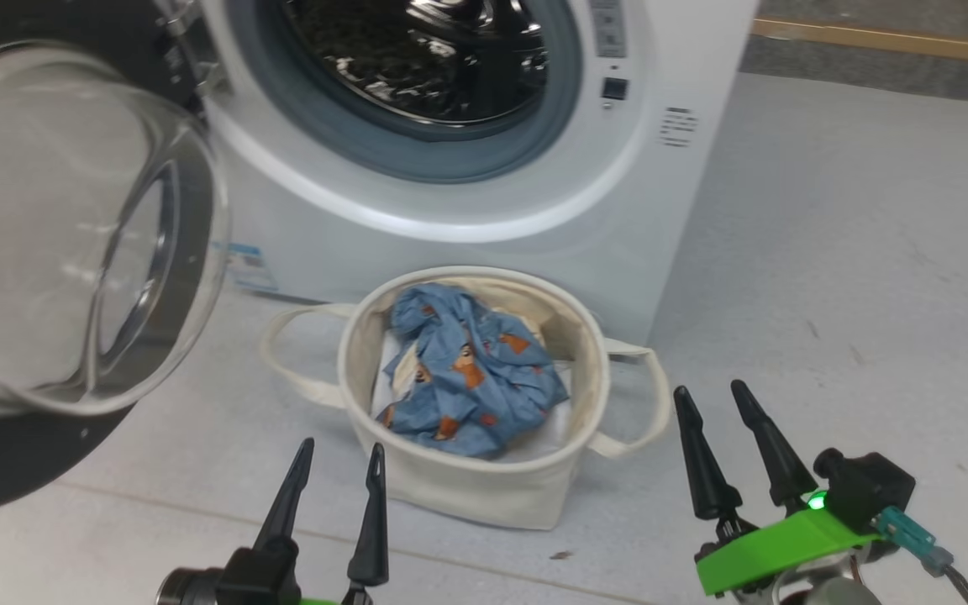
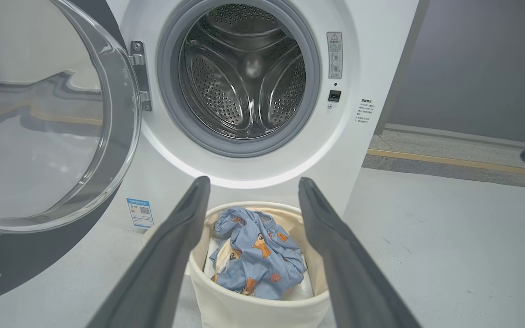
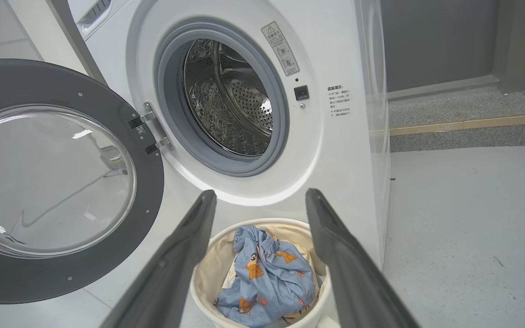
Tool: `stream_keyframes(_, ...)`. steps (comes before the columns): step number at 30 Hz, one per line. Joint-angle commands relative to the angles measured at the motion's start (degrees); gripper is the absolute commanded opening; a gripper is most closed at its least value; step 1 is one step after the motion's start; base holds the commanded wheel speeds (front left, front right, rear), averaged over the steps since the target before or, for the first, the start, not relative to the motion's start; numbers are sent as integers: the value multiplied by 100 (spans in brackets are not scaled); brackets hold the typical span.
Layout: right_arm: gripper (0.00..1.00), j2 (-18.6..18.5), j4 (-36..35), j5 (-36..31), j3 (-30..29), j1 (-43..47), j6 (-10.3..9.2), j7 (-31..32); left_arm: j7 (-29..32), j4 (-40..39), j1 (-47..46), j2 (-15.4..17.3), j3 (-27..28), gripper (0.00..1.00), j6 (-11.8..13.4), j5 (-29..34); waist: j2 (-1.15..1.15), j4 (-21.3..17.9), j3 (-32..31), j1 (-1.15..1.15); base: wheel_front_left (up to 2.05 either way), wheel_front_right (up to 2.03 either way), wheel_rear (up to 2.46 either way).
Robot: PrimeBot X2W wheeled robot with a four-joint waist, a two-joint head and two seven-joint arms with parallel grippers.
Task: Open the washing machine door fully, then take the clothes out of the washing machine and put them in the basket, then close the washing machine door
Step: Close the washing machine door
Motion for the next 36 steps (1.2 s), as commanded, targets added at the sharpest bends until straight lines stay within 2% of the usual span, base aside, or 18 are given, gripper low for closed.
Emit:
stream_keyframes(1, 100, -7, -243, -27, 152, -202, 3, -28, -27, -216, -252, -20, 138, 100, 10, 64, 0, 189, 47, 0, 0, 0, 0)
stream_keyframes(10, 100, -7, -444, -321, 364, -272, 3, -28, -27, -351, -219, -20, 66, 100, 80, 8, 0, 890, 88, 0, 0, 0, 0)
stream_keyframes(23, 100, -7, -696, -257, 719, -100, 3, -28, -27, -702, -45, -20, 45, 100, 161, -163, 0, 2061, 70, 0, 0, 0, 0)
stream_keyframes(29, 100, -7, -761, -284, 898, -101, 3, -28, -27, -786, 13, -20, 112, 100, 210, -161, 0, 2354, 64, 0, 0, 0, 0)
stream_keyframes(36, 100, -7, -769, -305, 953, -82, 3, -28, -27, -892, 84, -20, 213, 100, 269, -179, 0, 2471, 45, 0, 0, 0, 0)
